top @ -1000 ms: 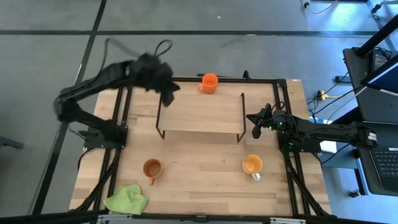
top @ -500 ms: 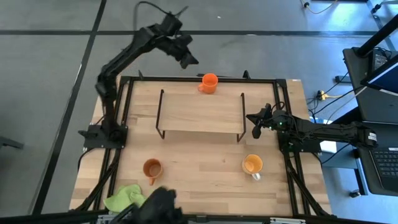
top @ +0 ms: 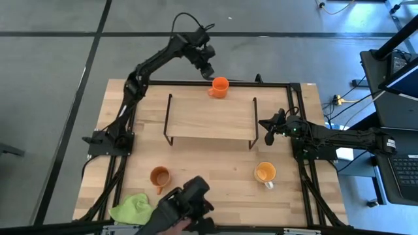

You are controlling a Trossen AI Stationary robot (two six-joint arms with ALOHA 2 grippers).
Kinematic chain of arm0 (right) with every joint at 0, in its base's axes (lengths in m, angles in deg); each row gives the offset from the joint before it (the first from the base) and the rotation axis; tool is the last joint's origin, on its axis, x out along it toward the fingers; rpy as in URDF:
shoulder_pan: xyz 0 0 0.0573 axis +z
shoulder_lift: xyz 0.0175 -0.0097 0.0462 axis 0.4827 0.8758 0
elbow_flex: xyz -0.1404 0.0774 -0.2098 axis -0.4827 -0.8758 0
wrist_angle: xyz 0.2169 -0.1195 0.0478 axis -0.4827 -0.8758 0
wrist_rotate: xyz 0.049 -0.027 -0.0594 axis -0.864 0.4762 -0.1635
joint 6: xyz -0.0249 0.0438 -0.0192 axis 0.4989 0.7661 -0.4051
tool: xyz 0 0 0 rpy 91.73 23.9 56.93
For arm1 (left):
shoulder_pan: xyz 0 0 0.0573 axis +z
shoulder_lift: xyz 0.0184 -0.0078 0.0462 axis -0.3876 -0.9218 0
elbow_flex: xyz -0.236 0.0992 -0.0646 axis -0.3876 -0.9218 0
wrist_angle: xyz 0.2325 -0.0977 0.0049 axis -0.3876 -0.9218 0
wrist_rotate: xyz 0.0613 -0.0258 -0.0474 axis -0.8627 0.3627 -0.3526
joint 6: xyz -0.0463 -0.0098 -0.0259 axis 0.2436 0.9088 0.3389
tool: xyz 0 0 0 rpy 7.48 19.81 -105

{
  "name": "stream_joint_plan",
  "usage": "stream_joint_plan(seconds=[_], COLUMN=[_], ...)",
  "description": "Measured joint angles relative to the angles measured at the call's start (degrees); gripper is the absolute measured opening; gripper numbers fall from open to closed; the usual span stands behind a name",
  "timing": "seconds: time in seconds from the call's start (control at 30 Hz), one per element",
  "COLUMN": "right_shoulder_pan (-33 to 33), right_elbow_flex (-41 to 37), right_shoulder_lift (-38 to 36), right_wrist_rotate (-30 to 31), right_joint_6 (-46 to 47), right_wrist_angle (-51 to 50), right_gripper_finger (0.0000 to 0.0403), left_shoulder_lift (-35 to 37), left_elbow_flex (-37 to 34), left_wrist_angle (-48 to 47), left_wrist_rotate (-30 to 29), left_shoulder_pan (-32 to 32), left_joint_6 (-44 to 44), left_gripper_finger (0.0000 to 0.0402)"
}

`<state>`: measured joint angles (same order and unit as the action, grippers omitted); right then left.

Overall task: Stack small to large cups/mugs on shelf
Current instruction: Put the orange cup on the shelf

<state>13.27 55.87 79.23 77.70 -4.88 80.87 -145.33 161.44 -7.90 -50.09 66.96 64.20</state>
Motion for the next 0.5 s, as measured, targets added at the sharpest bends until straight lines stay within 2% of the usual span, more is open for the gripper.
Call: stream_joint_plan(seconds=[0.23,0.5], right_shoulder_pan=[0.0,0.0], right_elbow_flex=[0.0,0.0], right_shoulder_lift=[0.0,0.0], right_wrist_rotate=[0.0,0.0], right_joint_6=[0.1,0.0], right_wrist_angle=[0.0,0.0], right_gripper_finger=[0.0029,0.0029], left_shoulder_lift=[-1.5,-2.9], left_elbow_flex=[-0.6,-1.1], left_wrist_angle=[4.4,8.4], left_wrist_rotate=[-0.1,-1.0], left_shoulder_pan=[-0.6,-1.8], left_joint_6=[-5.7,-6.9], left_gripper_finger=[0.0045,0.007])
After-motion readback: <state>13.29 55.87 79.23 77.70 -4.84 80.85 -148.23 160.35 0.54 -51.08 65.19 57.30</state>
